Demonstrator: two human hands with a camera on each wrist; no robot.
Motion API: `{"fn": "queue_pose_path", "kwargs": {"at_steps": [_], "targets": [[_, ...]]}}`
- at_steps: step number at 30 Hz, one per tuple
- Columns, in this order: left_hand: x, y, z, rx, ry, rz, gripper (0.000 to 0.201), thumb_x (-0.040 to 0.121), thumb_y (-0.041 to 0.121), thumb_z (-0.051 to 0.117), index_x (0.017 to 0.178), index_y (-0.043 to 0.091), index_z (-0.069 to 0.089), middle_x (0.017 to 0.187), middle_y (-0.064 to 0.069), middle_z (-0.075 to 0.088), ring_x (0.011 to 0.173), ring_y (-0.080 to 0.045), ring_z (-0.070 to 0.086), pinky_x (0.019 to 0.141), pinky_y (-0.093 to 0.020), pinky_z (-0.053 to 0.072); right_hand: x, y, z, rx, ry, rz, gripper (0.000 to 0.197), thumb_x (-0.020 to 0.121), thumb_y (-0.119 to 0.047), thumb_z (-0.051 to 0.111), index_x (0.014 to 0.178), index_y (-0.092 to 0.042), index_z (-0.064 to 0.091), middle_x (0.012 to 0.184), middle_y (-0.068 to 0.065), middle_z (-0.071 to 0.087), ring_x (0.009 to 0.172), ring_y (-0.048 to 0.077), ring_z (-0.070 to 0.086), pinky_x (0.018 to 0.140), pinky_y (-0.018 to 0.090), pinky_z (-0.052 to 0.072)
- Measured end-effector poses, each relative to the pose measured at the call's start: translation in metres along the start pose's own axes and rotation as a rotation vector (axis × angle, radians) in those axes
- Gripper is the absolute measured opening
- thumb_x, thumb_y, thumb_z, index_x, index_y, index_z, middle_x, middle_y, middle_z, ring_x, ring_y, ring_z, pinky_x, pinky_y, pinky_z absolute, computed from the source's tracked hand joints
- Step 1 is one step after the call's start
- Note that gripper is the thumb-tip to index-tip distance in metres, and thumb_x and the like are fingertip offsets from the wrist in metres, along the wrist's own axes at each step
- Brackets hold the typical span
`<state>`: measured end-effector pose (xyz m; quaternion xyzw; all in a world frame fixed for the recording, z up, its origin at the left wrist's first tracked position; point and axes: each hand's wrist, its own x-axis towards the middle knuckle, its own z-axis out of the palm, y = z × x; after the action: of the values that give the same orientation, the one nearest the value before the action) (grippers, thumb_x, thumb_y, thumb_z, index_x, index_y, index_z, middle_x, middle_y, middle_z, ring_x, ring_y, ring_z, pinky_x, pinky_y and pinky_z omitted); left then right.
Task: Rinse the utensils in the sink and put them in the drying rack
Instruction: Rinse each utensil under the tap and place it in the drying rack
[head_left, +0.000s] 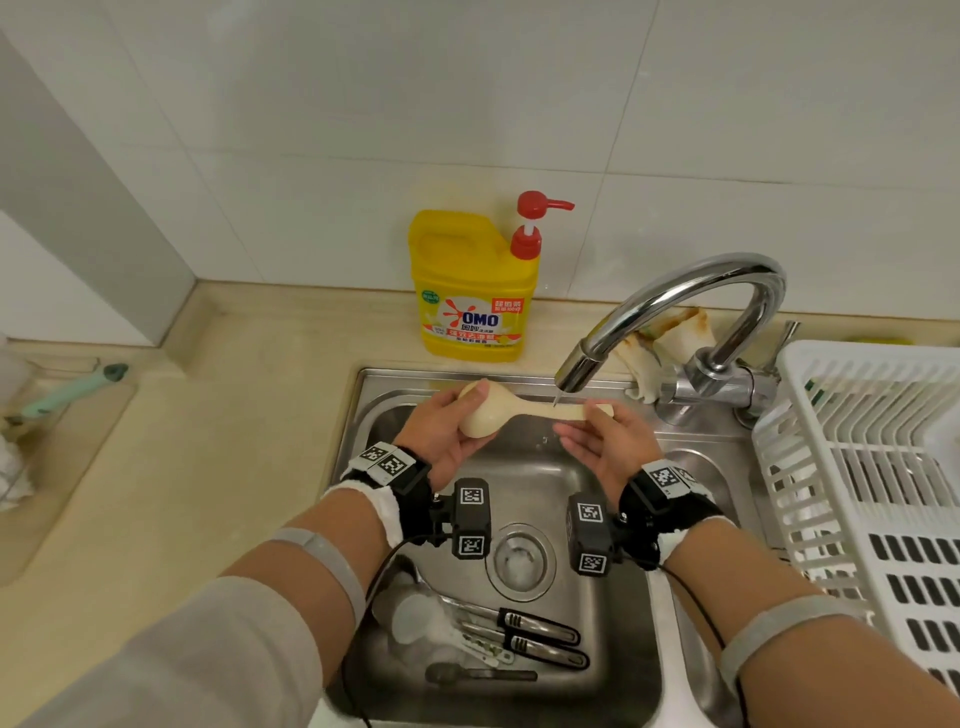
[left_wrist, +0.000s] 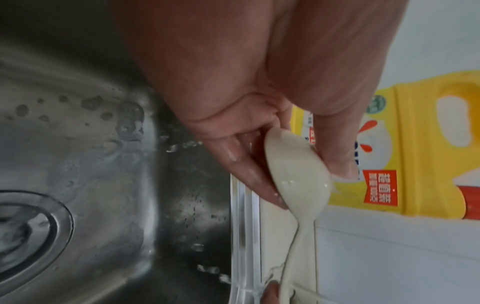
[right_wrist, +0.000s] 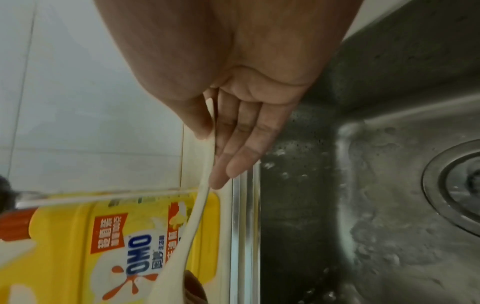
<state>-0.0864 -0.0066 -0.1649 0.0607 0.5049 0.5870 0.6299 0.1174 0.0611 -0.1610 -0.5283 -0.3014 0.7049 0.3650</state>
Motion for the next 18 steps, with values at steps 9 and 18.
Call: {"fn": "queue_pose_path", "kwargs": {"at_steps": [9,18], "targets": [[-0.010,0.015,-0.032,0.006,0.112,0.080,0.043,0.090,0.031,0.071,0.129,0.018,0.063,0.126,-0.009,0.069,0.104,-0.020,0.067,0.069,-0.028,0.057,-0.002,0.010,0.031,-0.122,-0.080,0.040,0.012,0.091,-0.016,0.070,0.098,-0.006,0.067,0.073,0.009,0.068,0.061,0.015,0.060,0.060,0.025,0.054],[-0.005,0.009,-0.026,0.049,0.152,0.050,0.039,0.090,0.037,0.071,0.123,0.019,0.063,0.117,-0.012,0.066,0.089,-0.022,0.063,0.060,-0.028,0.053,-0.007,0.002,0.027,-0.072,-0.078,0.113,0.025,0.101,-0.030,0.055,0.110,-0.012,0.072,0.069,0.005,0.069,0.052,0.011,0.059,0.049,0.021,0.053]]}}
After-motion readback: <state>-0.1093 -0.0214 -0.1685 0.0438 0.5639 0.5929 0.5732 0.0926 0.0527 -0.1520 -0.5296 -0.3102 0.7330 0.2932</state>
